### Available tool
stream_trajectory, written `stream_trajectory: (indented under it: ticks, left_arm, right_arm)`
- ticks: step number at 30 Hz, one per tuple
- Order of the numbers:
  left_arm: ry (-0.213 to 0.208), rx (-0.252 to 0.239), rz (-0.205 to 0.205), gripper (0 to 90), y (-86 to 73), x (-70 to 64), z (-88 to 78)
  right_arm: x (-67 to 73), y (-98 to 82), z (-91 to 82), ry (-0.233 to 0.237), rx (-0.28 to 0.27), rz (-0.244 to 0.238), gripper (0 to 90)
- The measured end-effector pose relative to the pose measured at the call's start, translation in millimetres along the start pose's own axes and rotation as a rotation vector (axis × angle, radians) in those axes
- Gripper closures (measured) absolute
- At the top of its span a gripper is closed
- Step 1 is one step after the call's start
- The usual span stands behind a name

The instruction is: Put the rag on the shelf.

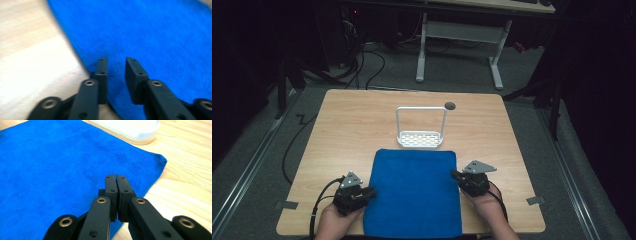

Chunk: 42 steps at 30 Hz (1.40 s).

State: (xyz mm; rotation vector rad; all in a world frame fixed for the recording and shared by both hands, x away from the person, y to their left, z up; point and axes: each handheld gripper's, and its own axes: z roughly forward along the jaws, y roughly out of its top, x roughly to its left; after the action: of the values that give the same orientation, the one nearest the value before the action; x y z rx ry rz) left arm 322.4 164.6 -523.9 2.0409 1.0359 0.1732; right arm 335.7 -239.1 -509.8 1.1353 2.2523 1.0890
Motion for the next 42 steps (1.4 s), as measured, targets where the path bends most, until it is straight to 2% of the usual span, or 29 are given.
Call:
stream_trajectory:
  ticks: [2, 3, 4, 6, 7, 9, 10, 11, 15, 18, 19, 24, 27, 34, 37, 39, 41, 42]
  left_arm:
    - [0.004, -0.035, 0.002, 65.3, 12.6, 3.0, 3.3]
    - [0.004, -0.035, 0.002, 61.7, 12.6, 3.0, 3.3]
    - [0.02, -0.039, 0.021, 60.3, 20.3, 3.9, 10.3]
    - [0.025, -0.035, 0.023, 60.1, 23.5, 4.9, 15.2]
    - [0.022, -0.011, 0.017, 61.1, 27.2, 6.9, 24.6]
    - [0.027, 0.02, 0.02, 63.3, 25.9, 6.5, 31.4]
    - [0.027, 0.02, 0.02, 63.5, 25.9, 6.5, 31.4]
    - [0.037, 0.023, 0.04, 63.9, 23.9, 3.8, 31.5]
    - [0.043, 0.024, 0.054, 64.8, 19.7, -0.5, 28.4]
    - [0.042, 0.026, 0.068, 65.4, 16.7, -3.3, 26.2]
    - [0.038, 0.027, 0.08, 65.7, 13.4, -6.1, 23.5]
    - [-0.016, 0.032, 0.056, 65.8, 3.2, -10.9, 14.2]
    - [-0.034, 0.041, 0.055, 65.7, -1.1, -14.3, 9.8]
    - [-0.064, 0.052, 0.066, 65.7, -7.3, -21.3, 5.1]
    - [-0.071, 0.063, 0.075, 65.4, -6.4, -21.3, 4.8]
    - [-0.075, 0.045, 0.077, 64.1, -5.8, -19.8, 4.4]
    - [-0.067, 0.0, 0.067, 61.8, -4.5, -16.3, 2.7]
    - [-0.067, 0.0, 0.067, 60.6, -4.5, -16.3, 2.7]
  right_arm:
    - [-0.9, 3.0, 9.7, -0.021, 0.013, 0.005, 89.4]
    - [-1.4, 4.9, 15.5, -0.019, 0.019, 0.015, 89.4]
    - [-1.3, 6.2, 19.8, -0.023, 0.025, 0.014, 89.4]
    - [0.8, 7.5, 25.7, -0.035, 0.044, 0.002, 89.4]
    - [1.9, 7.1, 28.1, -0.036, 0.055, -0.005, 89.4]
    - [4.8, 5.0, 30.9, -0.046, 0.085, -0.026, 89.3]
    - [5.8, 3.7, 31.8, -0.051, 0.093, -0.037, 89.3]
    - [5.8, 2.4, 32.6, -0.047, 0.094, -0.042, 89.2]
    - [3.7, 0.2, 30.4, -0.031, 0.091, -0.028, 89.2]
    - [3.9, -1.8, 27.4, -0.025, 0.093, -0.035, 89.2]
    - [3.9, -3.2, 26.0, -0.02, 0.089, -0.04, 89.2]
    - [7.5, -8.6, 19.0, -0.005, 0.091, -0.044, 89.1]
    - [11.5, -13.3, 13.2, 0.011, 0.089, -0.045, 88.9]
    - [18.7, -21.1, 0.5, 0.028, 0.105, -0.058, 87.9]
    - [19.7, -22.0, -1.8, 0.036, 0.109, -0.052, 84.6]
    - [18.5, -21.1, -3.6, 0.043, 0.083, -0.042, 79.9]
    - [15.5, -19.9, -6.9, 0.048, 0.038, -0.019, 75.9]
    - [15.5, -19.9, -6.9, 0.048, 0.038, -0.019, 75.9]
